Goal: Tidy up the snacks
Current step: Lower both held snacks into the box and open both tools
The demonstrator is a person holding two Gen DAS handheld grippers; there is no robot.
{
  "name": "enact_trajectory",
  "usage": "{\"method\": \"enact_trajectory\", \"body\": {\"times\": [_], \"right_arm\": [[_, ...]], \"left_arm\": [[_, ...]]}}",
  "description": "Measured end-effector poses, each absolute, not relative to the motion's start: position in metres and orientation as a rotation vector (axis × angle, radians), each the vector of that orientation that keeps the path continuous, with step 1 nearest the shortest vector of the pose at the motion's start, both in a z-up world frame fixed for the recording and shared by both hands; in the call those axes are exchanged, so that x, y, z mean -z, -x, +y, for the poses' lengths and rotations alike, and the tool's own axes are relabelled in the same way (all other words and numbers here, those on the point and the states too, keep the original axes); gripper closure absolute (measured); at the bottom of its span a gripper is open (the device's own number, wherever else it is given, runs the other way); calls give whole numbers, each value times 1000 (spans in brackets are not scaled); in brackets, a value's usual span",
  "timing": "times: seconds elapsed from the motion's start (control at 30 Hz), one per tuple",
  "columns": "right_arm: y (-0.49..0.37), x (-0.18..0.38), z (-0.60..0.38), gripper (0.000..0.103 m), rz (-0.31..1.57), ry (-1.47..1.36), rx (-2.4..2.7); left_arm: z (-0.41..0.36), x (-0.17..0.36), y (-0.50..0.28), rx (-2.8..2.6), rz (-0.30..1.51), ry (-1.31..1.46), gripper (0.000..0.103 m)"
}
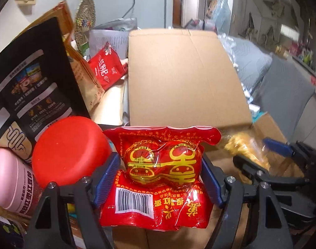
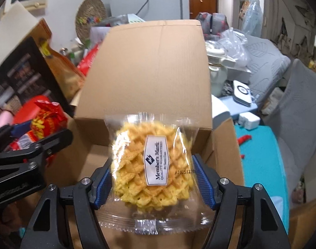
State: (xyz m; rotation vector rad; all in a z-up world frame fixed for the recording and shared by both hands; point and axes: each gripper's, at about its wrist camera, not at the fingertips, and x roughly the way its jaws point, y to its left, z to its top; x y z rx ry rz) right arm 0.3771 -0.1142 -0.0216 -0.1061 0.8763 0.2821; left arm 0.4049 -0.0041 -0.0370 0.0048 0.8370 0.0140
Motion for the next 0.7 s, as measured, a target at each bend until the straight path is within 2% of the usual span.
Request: {"method": "enact_trajectory", "body": {"times": [0.1, 0.23, 0.7], "right_arm": [[-380, 28, -116, 30, 900, 113, -264], [-380, 25, -119, 23, 891, 127, -229], [-346, -8, -128, 22, 831, 128, -221]], "left_arm": [[-8, 40, -408, -38, 857, -30, 26], [-12, 35, -406, -76, 839, -62, 26], [-16, 5, -379, -39, 784, -33, 24]]}}
